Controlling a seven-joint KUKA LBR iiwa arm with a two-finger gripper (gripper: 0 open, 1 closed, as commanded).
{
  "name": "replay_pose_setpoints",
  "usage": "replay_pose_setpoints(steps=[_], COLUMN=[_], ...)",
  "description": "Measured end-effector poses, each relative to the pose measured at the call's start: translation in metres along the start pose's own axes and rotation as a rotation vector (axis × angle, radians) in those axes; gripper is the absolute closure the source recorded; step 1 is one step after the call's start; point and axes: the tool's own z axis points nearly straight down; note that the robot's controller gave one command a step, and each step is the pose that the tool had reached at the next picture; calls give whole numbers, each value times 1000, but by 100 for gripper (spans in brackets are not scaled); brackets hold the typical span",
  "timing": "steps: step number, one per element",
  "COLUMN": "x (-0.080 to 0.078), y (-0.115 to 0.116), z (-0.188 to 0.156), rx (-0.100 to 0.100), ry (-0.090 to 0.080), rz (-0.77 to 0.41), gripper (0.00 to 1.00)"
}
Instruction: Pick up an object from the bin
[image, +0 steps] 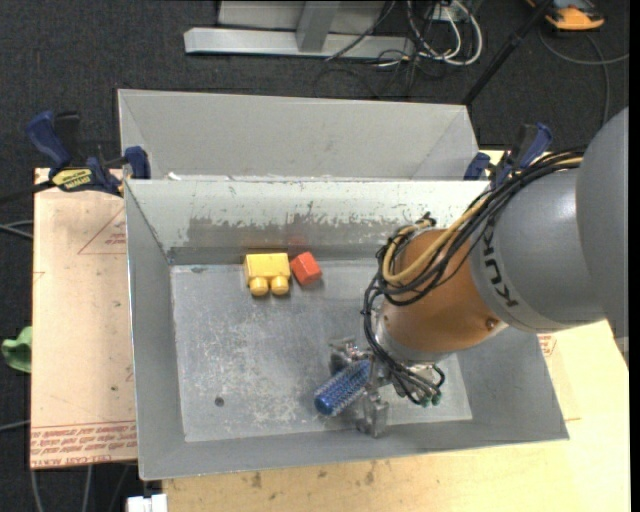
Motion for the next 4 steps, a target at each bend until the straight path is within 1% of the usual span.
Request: replay_pose_setpoints(steps=[1,2,3,4], x=[0,1,2,6], y=[0,12,12,-3], z=[1,-172,-168,-11], rx=[-1,1,0,0], ry=[2,-7,0,-1], rz=[1,-6,-5,-107], gripper=[100,100,0,0])
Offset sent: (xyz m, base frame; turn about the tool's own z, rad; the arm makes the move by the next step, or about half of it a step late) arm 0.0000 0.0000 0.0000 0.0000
